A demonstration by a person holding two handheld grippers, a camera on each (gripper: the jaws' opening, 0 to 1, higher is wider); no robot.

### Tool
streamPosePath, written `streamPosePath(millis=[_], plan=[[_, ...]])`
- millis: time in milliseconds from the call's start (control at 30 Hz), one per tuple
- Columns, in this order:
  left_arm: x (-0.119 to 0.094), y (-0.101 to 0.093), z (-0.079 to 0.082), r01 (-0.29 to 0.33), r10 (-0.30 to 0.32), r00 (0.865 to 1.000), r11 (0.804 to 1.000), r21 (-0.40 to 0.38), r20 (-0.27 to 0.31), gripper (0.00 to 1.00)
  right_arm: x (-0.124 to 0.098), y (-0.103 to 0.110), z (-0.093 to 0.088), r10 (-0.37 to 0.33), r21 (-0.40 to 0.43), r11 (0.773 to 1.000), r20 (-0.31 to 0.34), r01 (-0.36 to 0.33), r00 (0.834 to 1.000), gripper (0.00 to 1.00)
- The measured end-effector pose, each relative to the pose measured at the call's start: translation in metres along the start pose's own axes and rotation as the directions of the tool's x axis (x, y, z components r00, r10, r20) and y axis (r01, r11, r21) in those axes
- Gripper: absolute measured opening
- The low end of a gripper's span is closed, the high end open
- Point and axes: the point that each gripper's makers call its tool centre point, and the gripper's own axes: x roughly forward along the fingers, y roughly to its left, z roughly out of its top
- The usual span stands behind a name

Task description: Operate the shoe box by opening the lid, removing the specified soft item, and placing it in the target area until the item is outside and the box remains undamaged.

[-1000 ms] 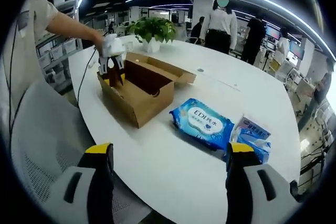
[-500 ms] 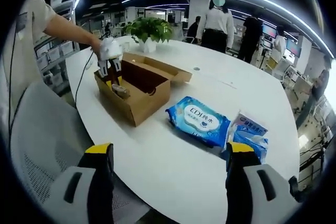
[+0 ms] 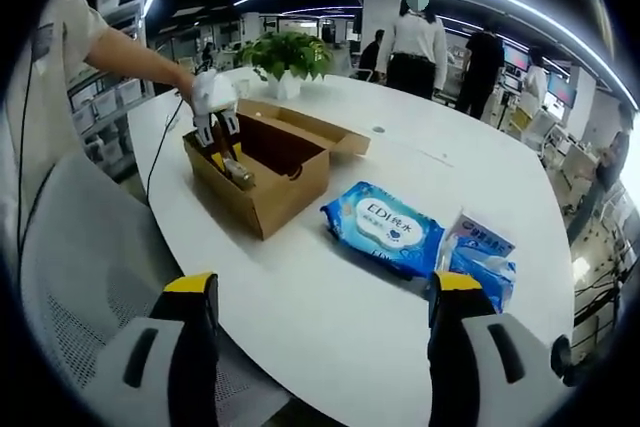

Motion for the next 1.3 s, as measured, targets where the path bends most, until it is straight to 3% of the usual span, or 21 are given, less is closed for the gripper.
streamPosePath(millis=[300, 533, 900, 1300], plan=[[-0.014, 0.004, -0.016, -0.049, 0.053, 0.998, 0.994, -0.096, 0.036, 0.22, 0.002, 0.003, 0.001, 0.013, -0.004, 1.0, 0.002, -0.013, 1.0, 0.82], [-0.013, 0.005, -0.039, -0.083, 0.083, 0.997, 0.991, -0.102, -0.004, 0.25, 0.006, 0.005, 0.001, 0.02, -0.011, 1.0, -0.001, -0.02, 1.0, 0.81], [-0.001, 0.006, -0.044, -0.09, 0.09, 0.996, 0.993, -0.078, -0.009, 0.21, 0.005, 0.008, -0.002, 0.026, -0.019, 0.999, -0.008, -0.026, 1.0, 0.8], [-0.008, 0.004, -0.038, -0.091, 0.092, 0.996, 0.995, -0.036, 0.019, 0.18, 0.011, 0.012, 0.004, 0.065, -0.058, 0.996, 0.0, -0.065, 0.998, 0.75]])
